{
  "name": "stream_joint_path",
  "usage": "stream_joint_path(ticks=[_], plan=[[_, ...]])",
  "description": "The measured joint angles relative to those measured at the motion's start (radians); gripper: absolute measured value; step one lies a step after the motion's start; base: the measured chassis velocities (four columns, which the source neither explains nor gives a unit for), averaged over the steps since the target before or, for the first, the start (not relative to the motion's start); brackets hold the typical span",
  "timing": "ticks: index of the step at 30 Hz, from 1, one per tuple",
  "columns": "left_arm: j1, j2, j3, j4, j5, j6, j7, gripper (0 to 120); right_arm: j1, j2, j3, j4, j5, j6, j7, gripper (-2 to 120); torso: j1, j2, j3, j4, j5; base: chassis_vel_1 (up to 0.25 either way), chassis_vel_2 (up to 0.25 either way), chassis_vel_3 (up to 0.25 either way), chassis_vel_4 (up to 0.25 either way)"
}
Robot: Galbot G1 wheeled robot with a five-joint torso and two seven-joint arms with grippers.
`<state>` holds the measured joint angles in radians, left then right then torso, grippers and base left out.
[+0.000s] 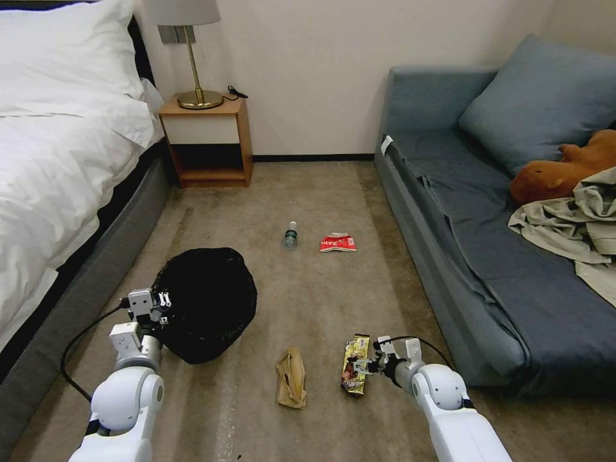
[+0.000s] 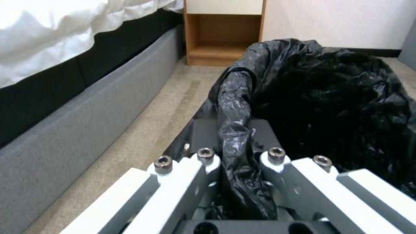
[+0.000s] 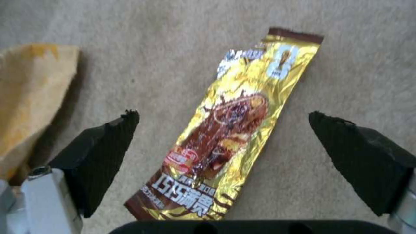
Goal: Pick up the trash bin, then pick up the garbage on the floor and place it into the trash bin.
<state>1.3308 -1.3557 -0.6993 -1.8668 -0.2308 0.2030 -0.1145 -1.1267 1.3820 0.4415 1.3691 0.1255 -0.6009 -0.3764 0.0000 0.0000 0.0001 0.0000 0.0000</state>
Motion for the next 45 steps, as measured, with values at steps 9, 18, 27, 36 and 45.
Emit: stream_joint_path(ticks=[9, 18, 27, 36, 45], plan=[[-0.001, -0.002, -0.003, 0.001, -0.001, 0.0, -0.001, 5, 0.004, 0.008, -0.02, -0.058, -0.047, 0.046, 0.008, 100, 0.0, 0.0, 0.0, 0.0, 0.0001, 0.0, 0.0, 0.0, 0.0], [-0.002, -0.002, -0.003, 0.007, -0.001, 0.0, -0.001, 5, 0.027, 0.016, -0.021, -0.128, -0.079, 0.08, 0.011, 100, 0.0, 0.0, 0.0, 0.0, 0.0, 0.0, 0.0, 0.0, 0.0], [-0.013, 0.0, -0.006, 0.019, -0.003, -0.002, -0.001, 5, 0.045, 0.037, -0.046, -0.154, -0.09, 0.084, 0.012, 100, 0.0, 0.0, 0.0, 0.0, 0.0, 0.0, 0.0, 0.0, 0.0], [-0.016, 0.002, -0.011, 0.029, -0.006, -0.007, -0.001, 5, 0.054, 0.045, -0.058, -0.174, -0.097, 0.096, 0.018, 84, 0.0, 0.0, 0.0, 0.0, 0.0, 0.0, 0.0, 0.0, 0.0], [-0.024, 0.0, -0.006, 0.031, -0.006, -0.007, 0.0, 5, 0.052, 0.04, -0.047, -0.174, -0.096, 0.103, 0.018, 53, 0.0, 0.0, 0.0, 0.0, 0.0, 0.0, 0.0, 0.0, 0.0]])
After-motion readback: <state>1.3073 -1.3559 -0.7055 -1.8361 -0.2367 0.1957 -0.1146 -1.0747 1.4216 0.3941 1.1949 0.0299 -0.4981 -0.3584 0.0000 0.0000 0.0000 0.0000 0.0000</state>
